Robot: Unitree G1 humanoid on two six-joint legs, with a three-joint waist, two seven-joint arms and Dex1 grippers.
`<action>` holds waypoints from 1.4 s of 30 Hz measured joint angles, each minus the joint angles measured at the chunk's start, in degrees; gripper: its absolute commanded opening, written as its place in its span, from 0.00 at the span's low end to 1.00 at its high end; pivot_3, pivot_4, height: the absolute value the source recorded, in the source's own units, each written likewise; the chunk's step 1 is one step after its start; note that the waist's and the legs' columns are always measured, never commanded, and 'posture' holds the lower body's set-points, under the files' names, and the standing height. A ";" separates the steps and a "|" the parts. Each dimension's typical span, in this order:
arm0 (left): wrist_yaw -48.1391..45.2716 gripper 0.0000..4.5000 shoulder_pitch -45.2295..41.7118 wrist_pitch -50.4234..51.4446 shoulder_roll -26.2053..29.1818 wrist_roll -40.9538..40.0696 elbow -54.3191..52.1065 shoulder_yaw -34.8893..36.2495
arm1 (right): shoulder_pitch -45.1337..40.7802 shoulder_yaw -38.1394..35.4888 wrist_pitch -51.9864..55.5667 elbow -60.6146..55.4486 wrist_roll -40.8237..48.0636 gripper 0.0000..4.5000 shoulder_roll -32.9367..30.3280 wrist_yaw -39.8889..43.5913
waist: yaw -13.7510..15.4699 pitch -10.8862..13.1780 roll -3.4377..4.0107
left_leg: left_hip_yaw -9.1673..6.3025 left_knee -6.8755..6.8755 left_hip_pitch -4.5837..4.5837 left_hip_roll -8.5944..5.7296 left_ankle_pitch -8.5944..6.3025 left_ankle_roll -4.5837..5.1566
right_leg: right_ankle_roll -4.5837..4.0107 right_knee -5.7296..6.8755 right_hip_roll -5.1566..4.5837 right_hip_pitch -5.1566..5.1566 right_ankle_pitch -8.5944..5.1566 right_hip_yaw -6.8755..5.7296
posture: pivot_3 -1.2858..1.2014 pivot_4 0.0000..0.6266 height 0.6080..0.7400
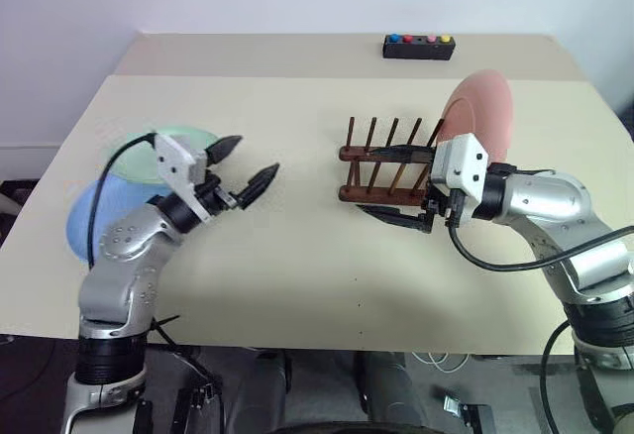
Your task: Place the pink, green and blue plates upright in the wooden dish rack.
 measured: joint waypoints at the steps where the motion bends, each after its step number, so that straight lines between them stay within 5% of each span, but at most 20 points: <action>1: 2.46 0.98 -0.53 -0.15 0.02 0.55 0.66 1.68 | -0.21 0.55 -0.48 0.60 -0.49 0.89 0.92 0.24 | -0.04 0.00 -0.03 | -0.01 0.00 0.01 0.00 0.00 0.00 | -0.01 0.01 0.01 0.00 0.01 -0.01 | 0.52 0.24 0.96; 8: 9.06 0.98 2.64 -0.25 6.00 4.24 5.55 10.59 | -0.17 1.58 -2.47 4.86 -3.18 0.89 3.25 1.80 | -0.22 0.01 -0.03 | -0.01 -0.11 0.00 0.01 0.00 -0.01 | -0.01 0.01 0.01 -0.06 0.02 -0.03 | 0.52 0.24 0.96; 23: 32.63 0.98 -8.24 13.89 4.54 2.75 19.76 22.05 | 3.08 1.47 -4.26 6.04 -6.25 0.89 4.53 2.27 | -0.33 0.01 -0.21 | -0.05 -0.02 0.00 0.01 0.02 -0.04 | 0.02 0.12 0.02 -0.08 0.07 -0.06 | 0.52 0.24 0.96; 36: 34.37 0.98 -10.34 25.11 4.40 0.91 21.22 20.82 | 3.35 1.44 -4.40 6.21 -6.75 0.89 4.60 2.24 | -0.22 -0.01 -0.32 | -0.05 -0.02 0.00 0.00 0.05 -0.09 | 0.03 0.13 0.02 -0.08 0.08 -0.06 | 0.52 0.24 0.96; 39: 34.43 0.78 -11.28 25.29 3.54 0.78 21.38 20.80 | 3.59 1.44 -4.75 6.65 -6.92 0.89 4.70 2.15 | -0.22 -0.02 -0.33 | -0.05 -0.01 -0.01 0.00 0.05 -0.09 | 0.03 0.13 0.01 -0.08 0.08 -0.06 | 0.52 0.24 0.96; 42: 34.69 0.45 -11.95 25.76 3.09 0.34 21.47 20.81 | 3.65 1.44 -4.84 6.74 -7.21 0.89 4.81 2.01 | -0.21 -0.02 -0.33 | -0.05 -0.01 -0.01 0.00 0.05 -0.09 | 0.03 0.13 0.01 -0.08 0.08 -0.06 | 0.52 0.24 0.96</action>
